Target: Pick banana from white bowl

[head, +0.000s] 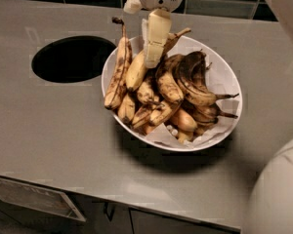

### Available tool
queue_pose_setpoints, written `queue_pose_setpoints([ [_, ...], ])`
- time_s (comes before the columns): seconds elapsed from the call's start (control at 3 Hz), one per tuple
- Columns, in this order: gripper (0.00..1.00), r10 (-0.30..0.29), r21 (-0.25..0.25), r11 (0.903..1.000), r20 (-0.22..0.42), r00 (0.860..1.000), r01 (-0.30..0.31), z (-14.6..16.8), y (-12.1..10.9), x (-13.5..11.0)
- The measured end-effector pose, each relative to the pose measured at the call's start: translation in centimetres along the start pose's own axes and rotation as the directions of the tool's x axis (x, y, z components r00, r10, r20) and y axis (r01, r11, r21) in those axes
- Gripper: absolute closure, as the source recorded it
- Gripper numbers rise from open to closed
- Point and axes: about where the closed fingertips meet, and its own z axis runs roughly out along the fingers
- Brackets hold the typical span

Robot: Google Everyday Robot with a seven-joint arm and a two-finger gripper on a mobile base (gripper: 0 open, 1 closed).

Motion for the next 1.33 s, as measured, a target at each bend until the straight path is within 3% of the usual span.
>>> queue_pose_setpoints([
  [0.67,0.0,0.051,-0.018,0.9985,-0.015,0.999,-0.051,-0.8,3.2,0.3],
  [1.33,0.01,0.072,-0.086,0.9938,0.012,0.997,-0.071,0.4,4.2,1.0],
])
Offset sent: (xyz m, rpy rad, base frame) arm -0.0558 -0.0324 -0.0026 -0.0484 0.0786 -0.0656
